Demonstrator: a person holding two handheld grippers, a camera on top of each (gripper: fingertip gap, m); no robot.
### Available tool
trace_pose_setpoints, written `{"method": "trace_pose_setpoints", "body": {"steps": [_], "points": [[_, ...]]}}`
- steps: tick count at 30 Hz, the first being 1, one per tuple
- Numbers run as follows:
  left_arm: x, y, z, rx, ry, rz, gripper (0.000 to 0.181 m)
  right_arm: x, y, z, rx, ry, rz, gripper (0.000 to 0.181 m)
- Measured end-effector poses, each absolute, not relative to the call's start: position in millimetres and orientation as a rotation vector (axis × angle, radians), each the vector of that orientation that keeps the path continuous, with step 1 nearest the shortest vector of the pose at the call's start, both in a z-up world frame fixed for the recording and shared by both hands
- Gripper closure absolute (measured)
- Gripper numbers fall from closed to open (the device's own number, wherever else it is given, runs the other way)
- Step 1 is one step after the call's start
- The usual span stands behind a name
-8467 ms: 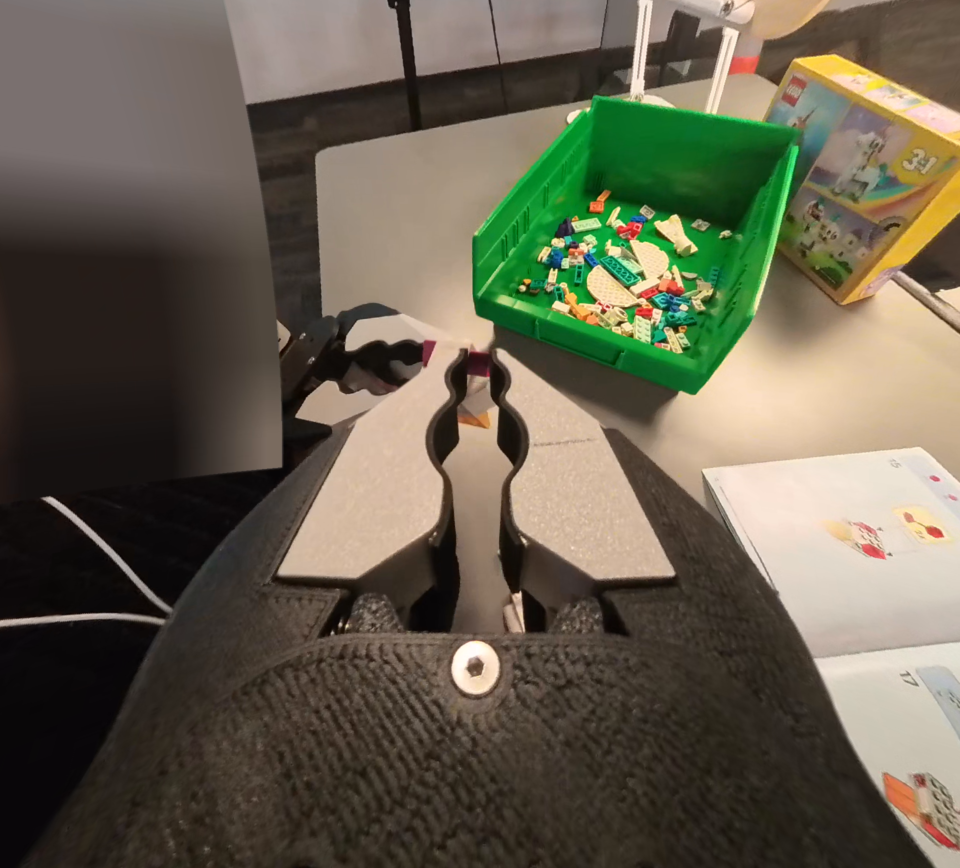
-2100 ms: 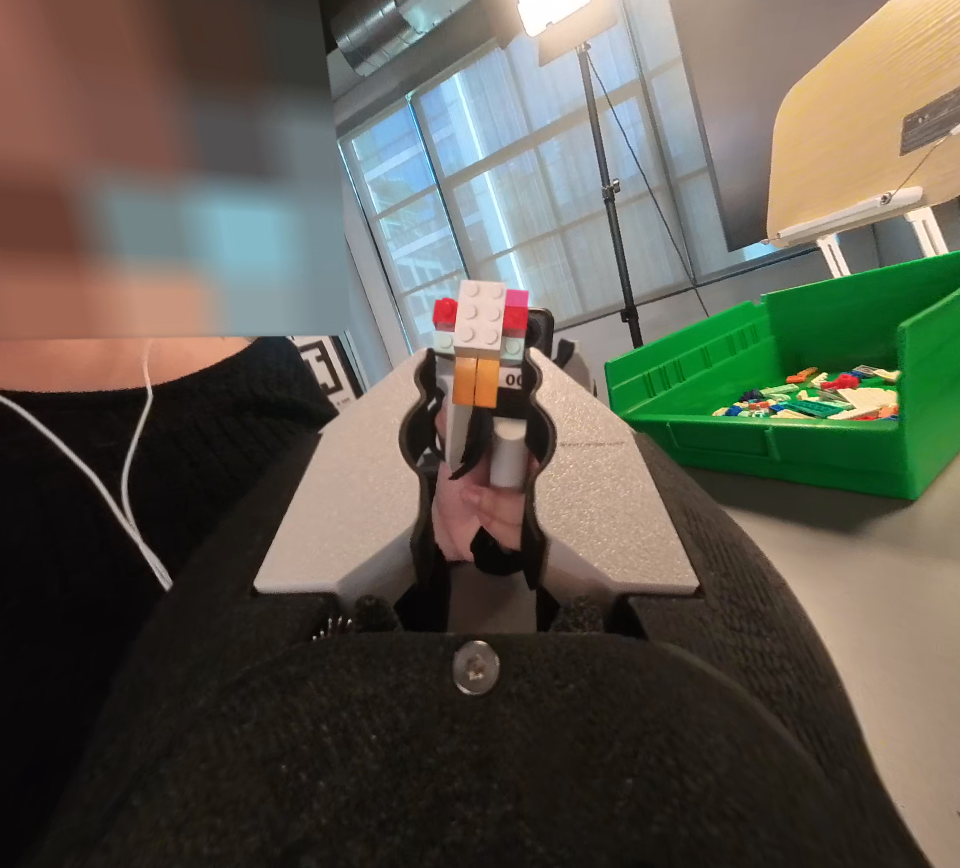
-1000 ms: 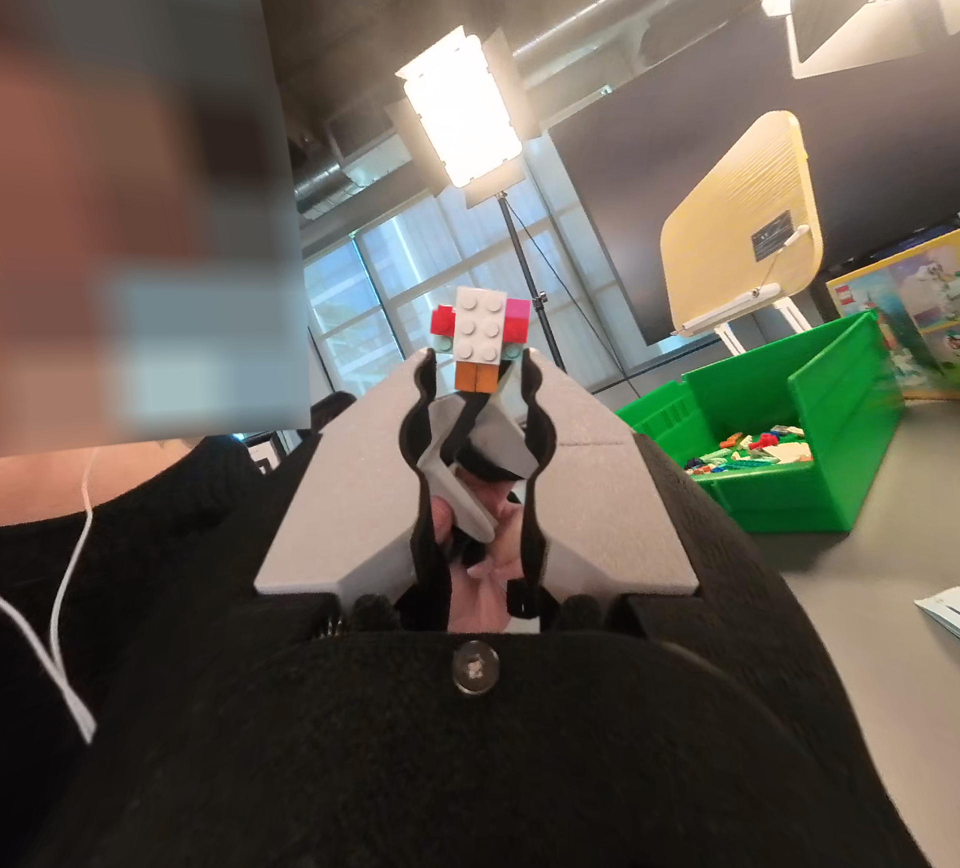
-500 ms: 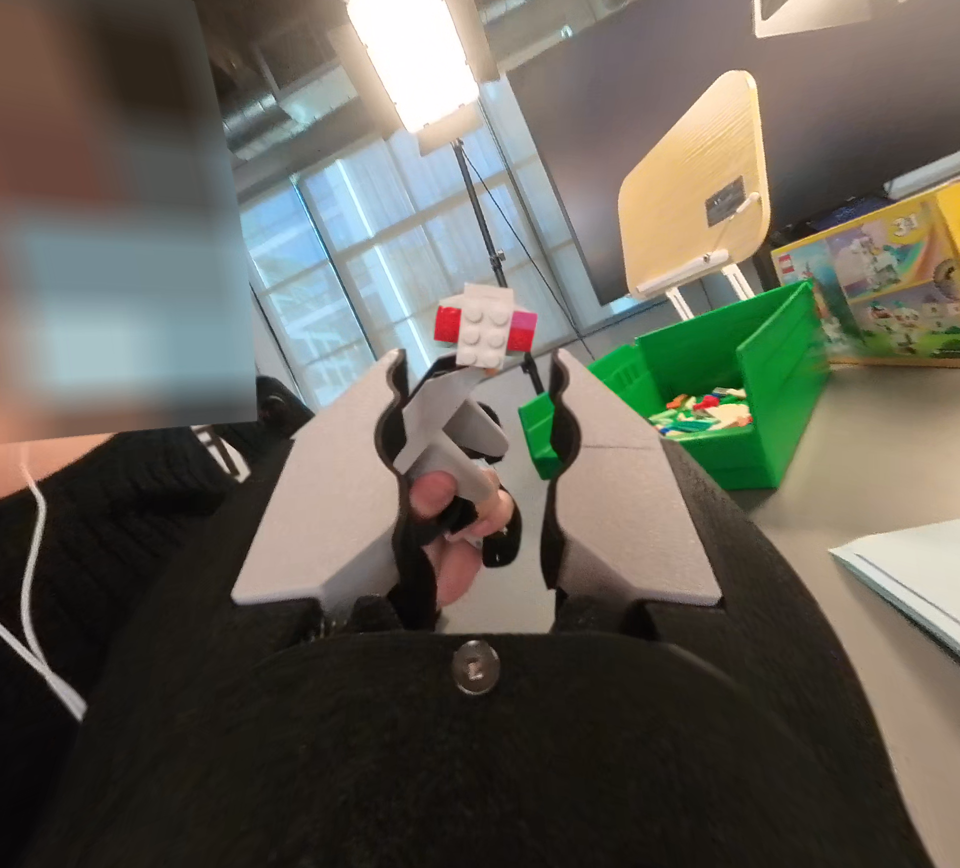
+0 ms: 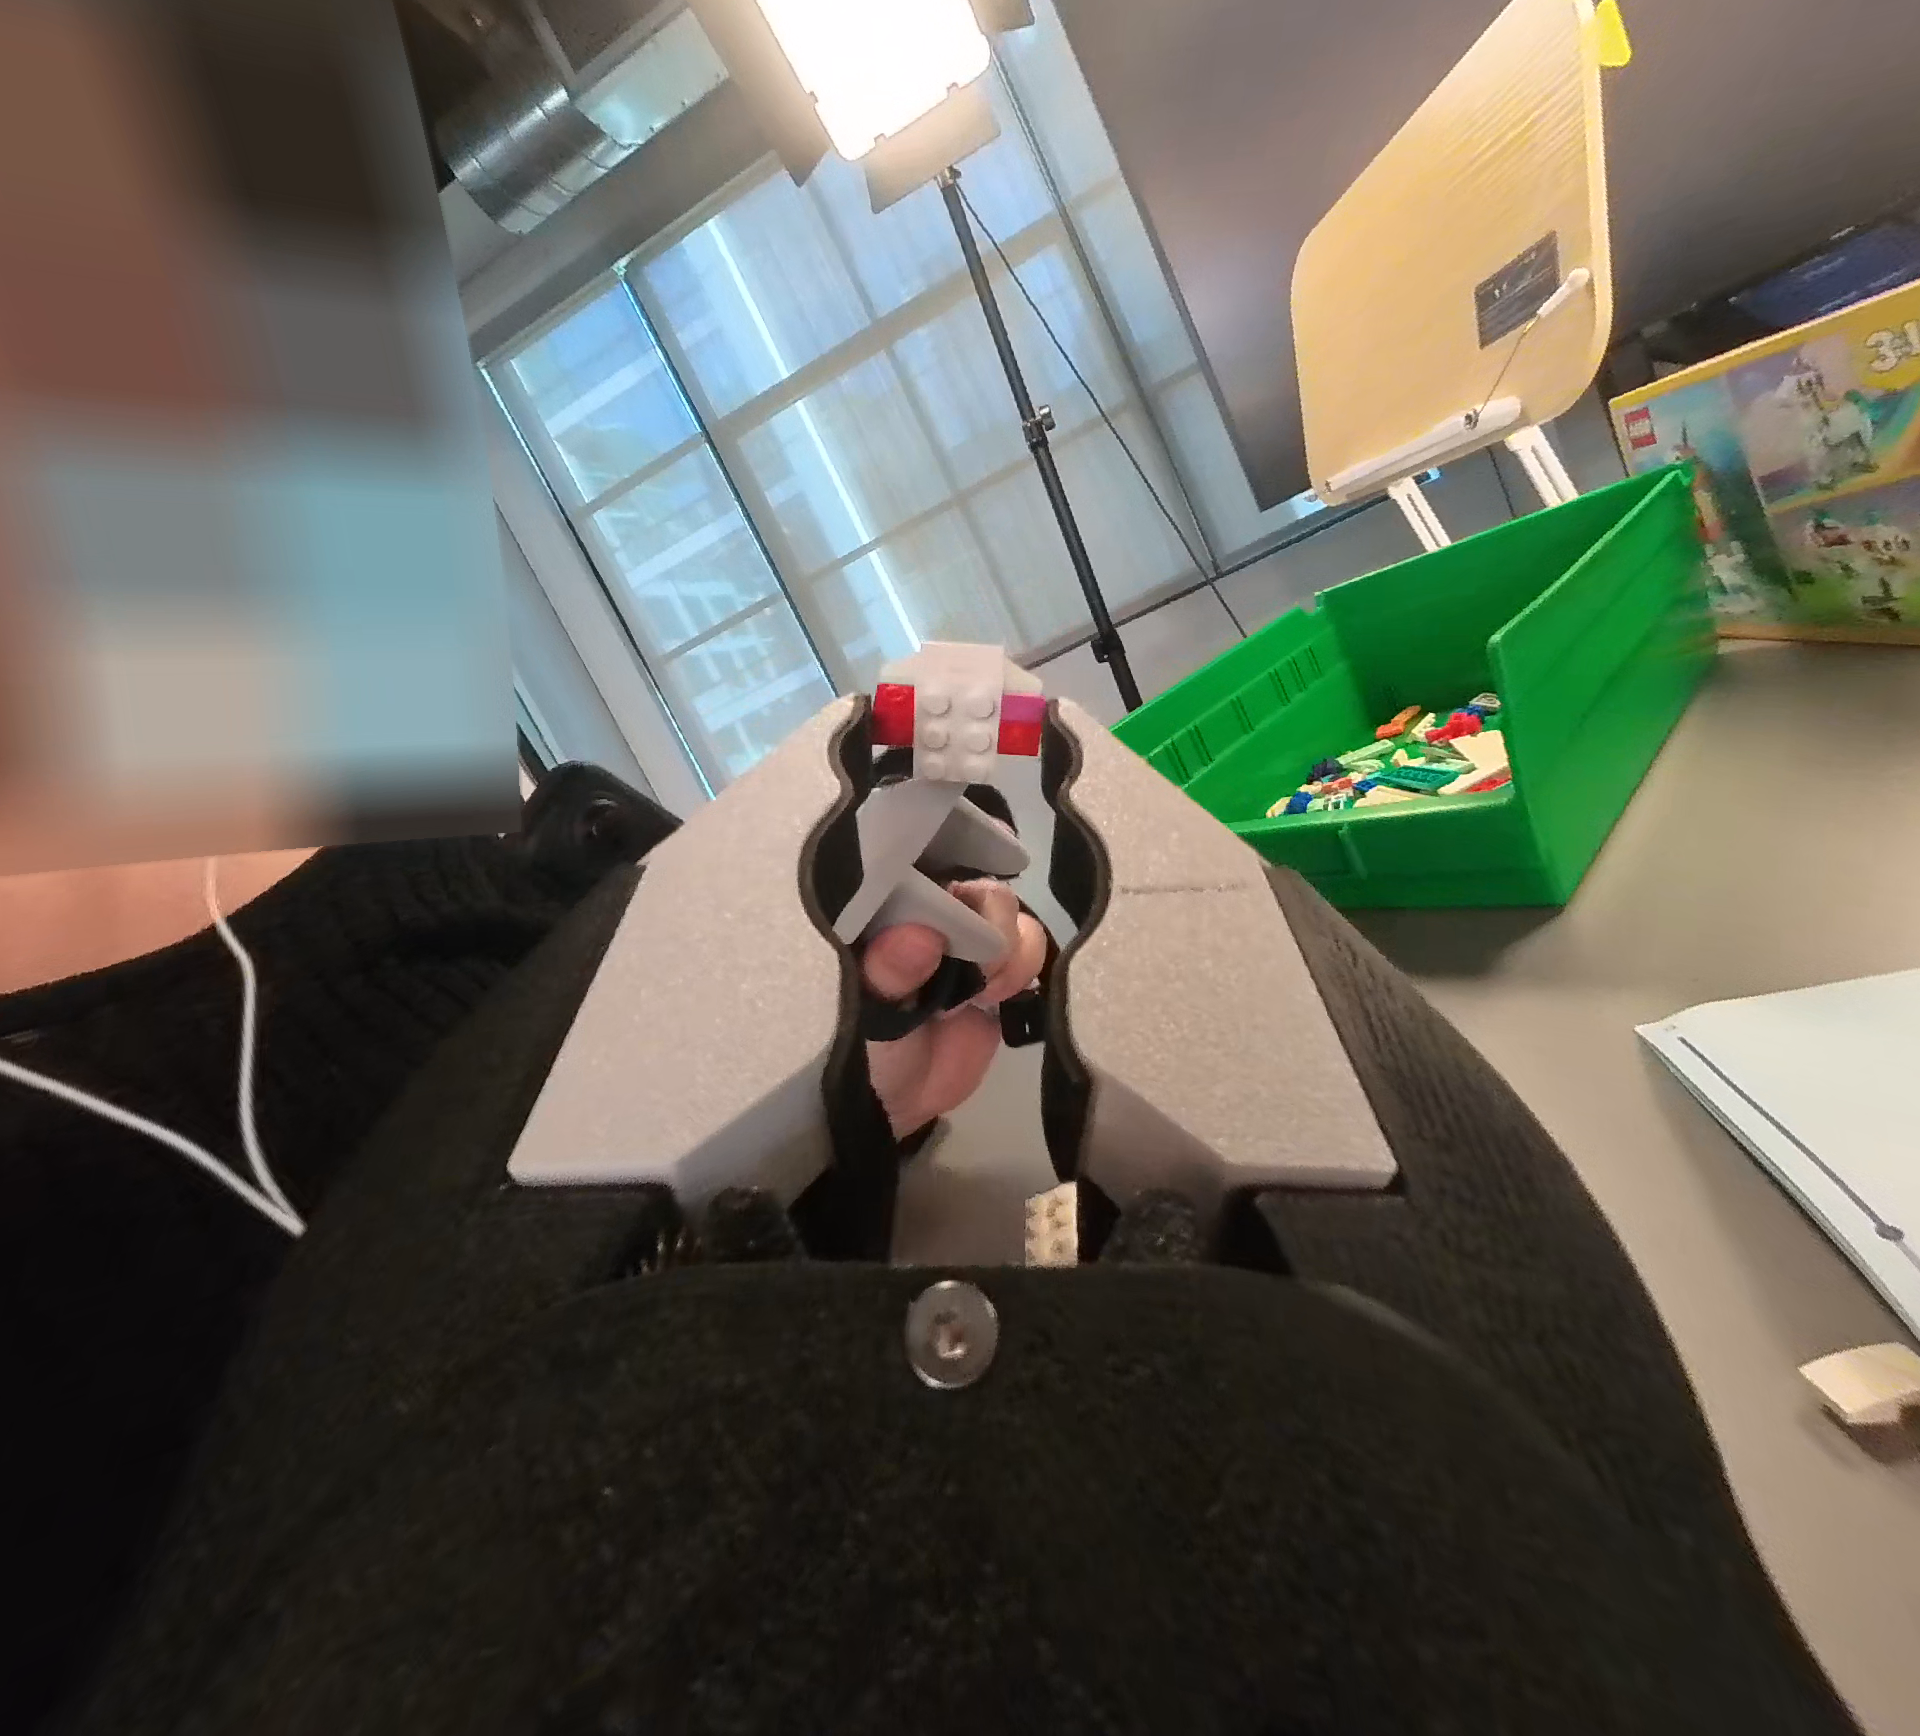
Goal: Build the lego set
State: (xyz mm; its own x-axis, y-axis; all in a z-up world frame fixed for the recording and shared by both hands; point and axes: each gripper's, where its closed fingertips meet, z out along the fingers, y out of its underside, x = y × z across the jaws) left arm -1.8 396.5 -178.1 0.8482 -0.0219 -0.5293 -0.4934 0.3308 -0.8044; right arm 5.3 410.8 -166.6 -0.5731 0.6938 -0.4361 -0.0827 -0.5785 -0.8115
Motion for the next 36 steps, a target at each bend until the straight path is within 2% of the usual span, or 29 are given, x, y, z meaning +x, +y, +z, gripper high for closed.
{"method": "trace_pose_setpoints", "body": {"steps": [7,11,18,23,24,30,33,36], "points": [[0,396,-180,-1.202,0.515,0.339,0.176,6,418,-166,-1.091,-1.027,2.182,0.147],[1,396,-181,-1.204,0.522,0.339,0.176,7,416,-168,-1.098,-1.062,2.189,0.159],[15,391,-187,-1.214,0.573,0.165,0.174,17,412,-173,-1.048,-1.239,2.147,0.159],[29,376,-181,-1.236,0.456,-0.563,0.124,38,399,-182,-0.885,-1.485,2.028,0.159],[25,380,-184,-1.265,0.417,-0.631,0.122,43,393,-184,-0.834,-1.537,2.019,0.159],[59,374,-211,-1.409,0.589,-0.854,0.131,55,376,-197,-0.722,-1.711,1.906,0.159],[68,369,-214,-1.403,0.650,-0.852,0.146,57,373,-200,-0.687,-1.730,1.863,0.159],[66,367,-212,-1.391,0.641,-0.853,0.149,57,372,-200,-0.672,-1.734,1.849,0.159]]}}
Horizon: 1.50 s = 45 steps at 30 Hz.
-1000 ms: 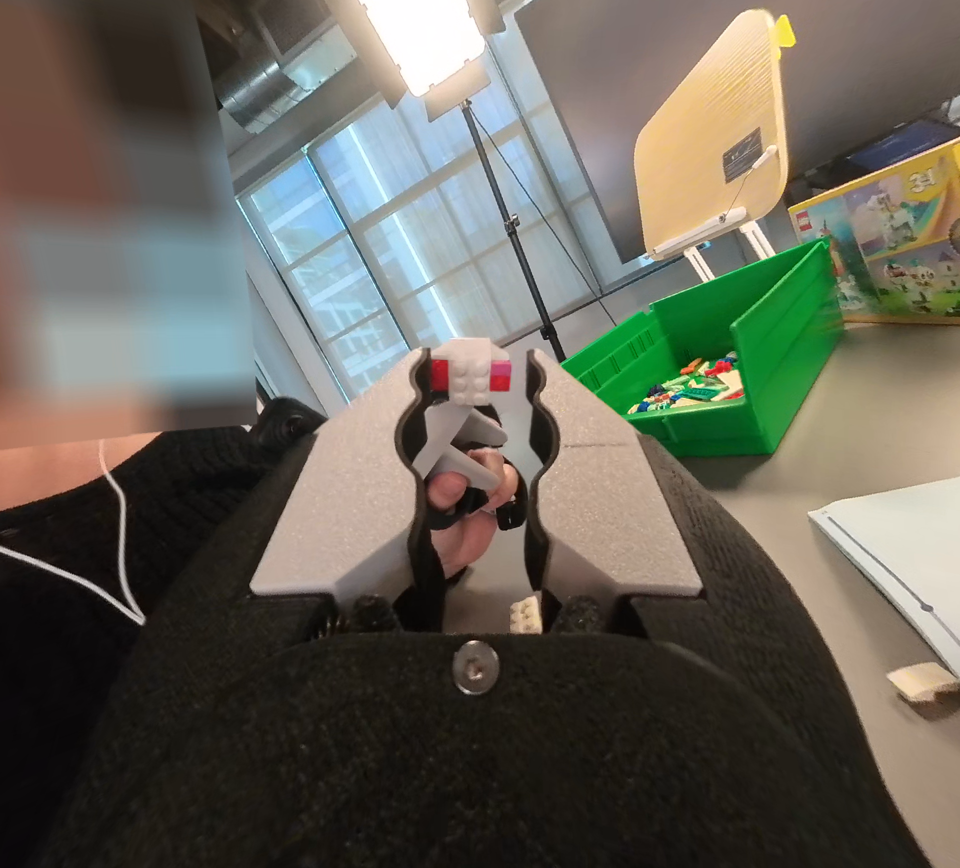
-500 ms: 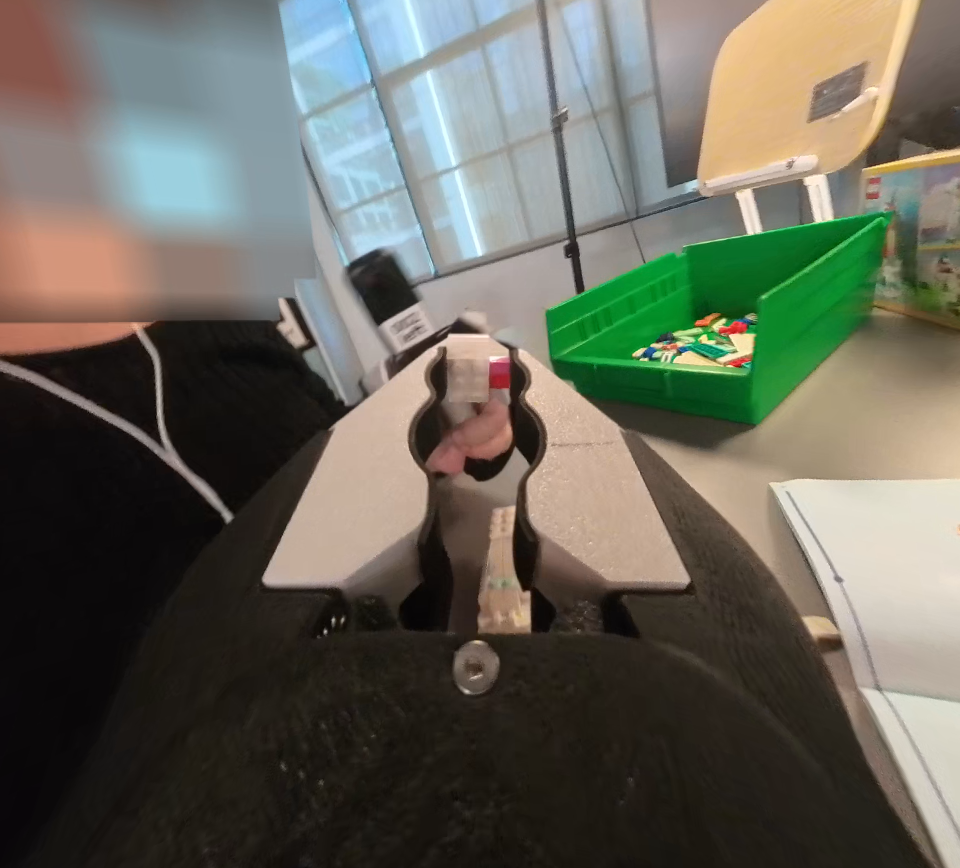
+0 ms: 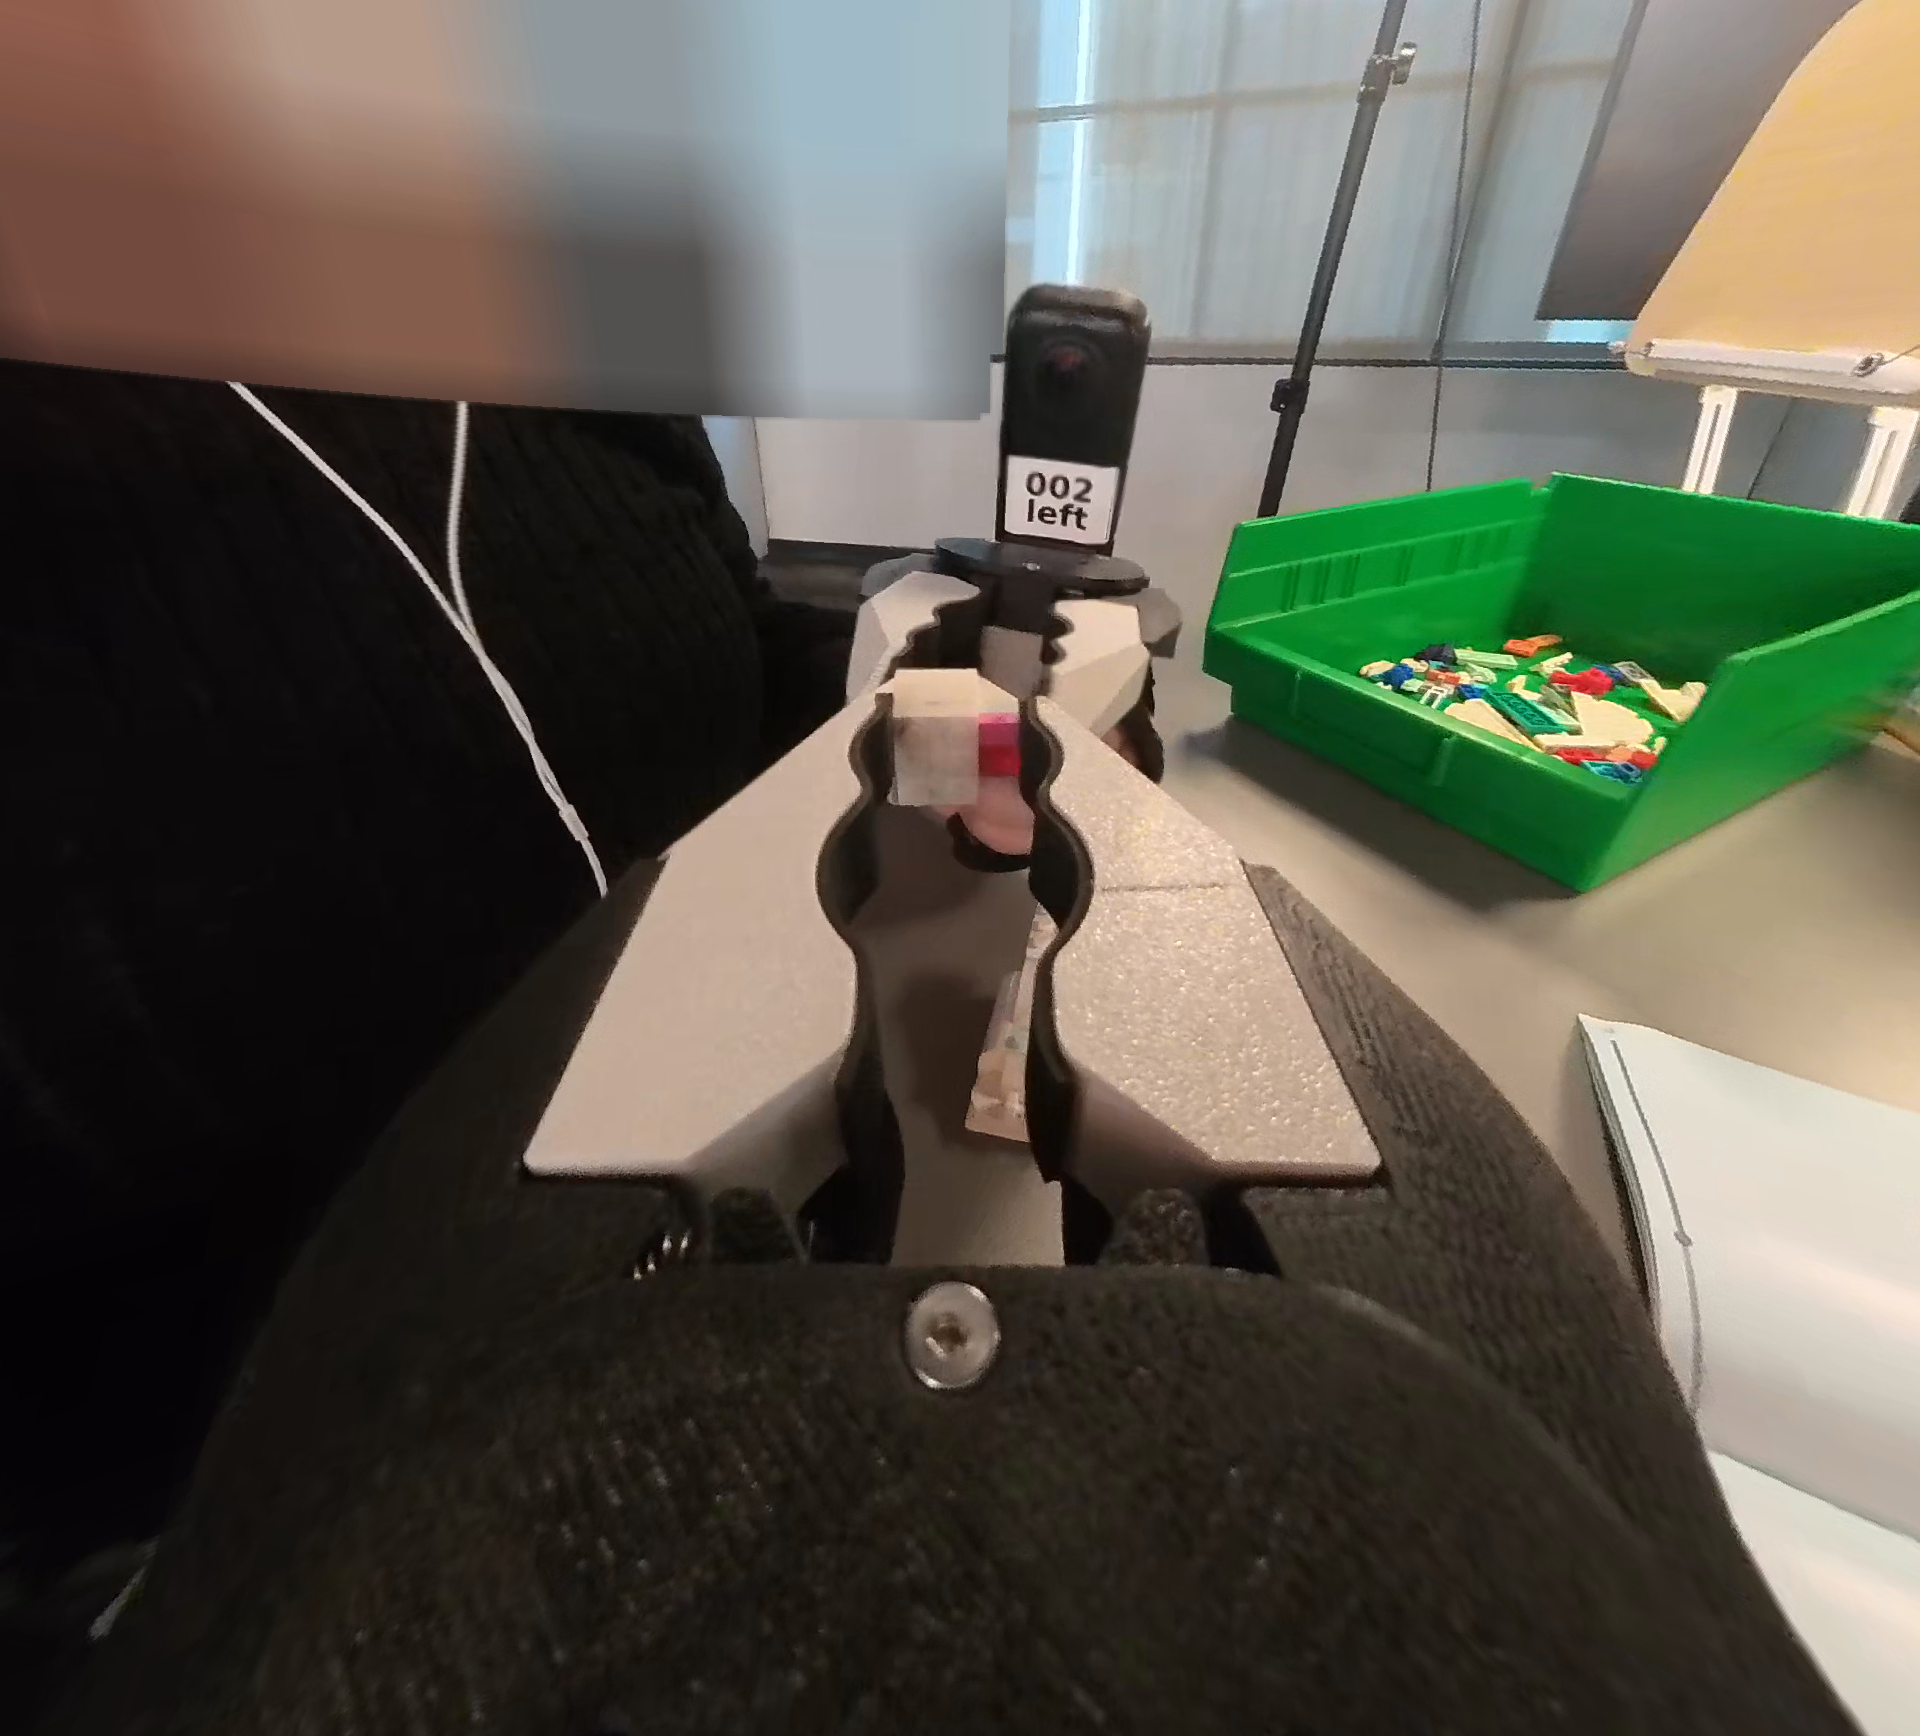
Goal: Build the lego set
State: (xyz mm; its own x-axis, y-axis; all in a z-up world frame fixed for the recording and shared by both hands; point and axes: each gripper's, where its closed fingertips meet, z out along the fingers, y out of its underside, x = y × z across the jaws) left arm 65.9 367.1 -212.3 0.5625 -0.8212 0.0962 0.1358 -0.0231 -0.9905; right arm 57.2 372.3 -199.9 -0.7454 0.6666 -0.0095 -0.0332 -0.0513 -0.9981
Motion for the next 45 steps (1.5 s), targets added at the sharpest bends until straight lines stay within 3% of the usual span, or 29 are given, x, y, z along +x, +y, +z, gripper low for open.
{"method": "trace_pose_setpoints", "body": {"steps": [6,10,19,27,31,35,45], "points": [[76,356,-210,-1.373,0.657,-1.089,0.145,63,363,-198,-0.629,-1.765,1.903,0.159],[75,348,-204,-1.336,0.611,-1.345,0.154,67,355,-195,-0.593,-1.774,1.954,0.159],[79,340,-198,-1.293,0.585,-1.605,0.154,70,347,-190,-0.551,-1.771,1.986,0.159],[56,351,-193,-1.272,0.498,-1.480,0.155,47,393,-174,-0.761,-1.472,1.878,0.154],[33,361,-197,-1.311,0.460,-1.211,0.155,22,447,-231,-1.209,-1.531,1.506,0.157],[12,366,-207,-1.364,0.464,-0.898,0.155,19,455,-294,-1.372,-1.813,1.197,0.160],[-19,374,-199,-1.315,0.333,-0.819,0.154,11,460,-316,-1.423,-2.005,1.182,0.153]]}}
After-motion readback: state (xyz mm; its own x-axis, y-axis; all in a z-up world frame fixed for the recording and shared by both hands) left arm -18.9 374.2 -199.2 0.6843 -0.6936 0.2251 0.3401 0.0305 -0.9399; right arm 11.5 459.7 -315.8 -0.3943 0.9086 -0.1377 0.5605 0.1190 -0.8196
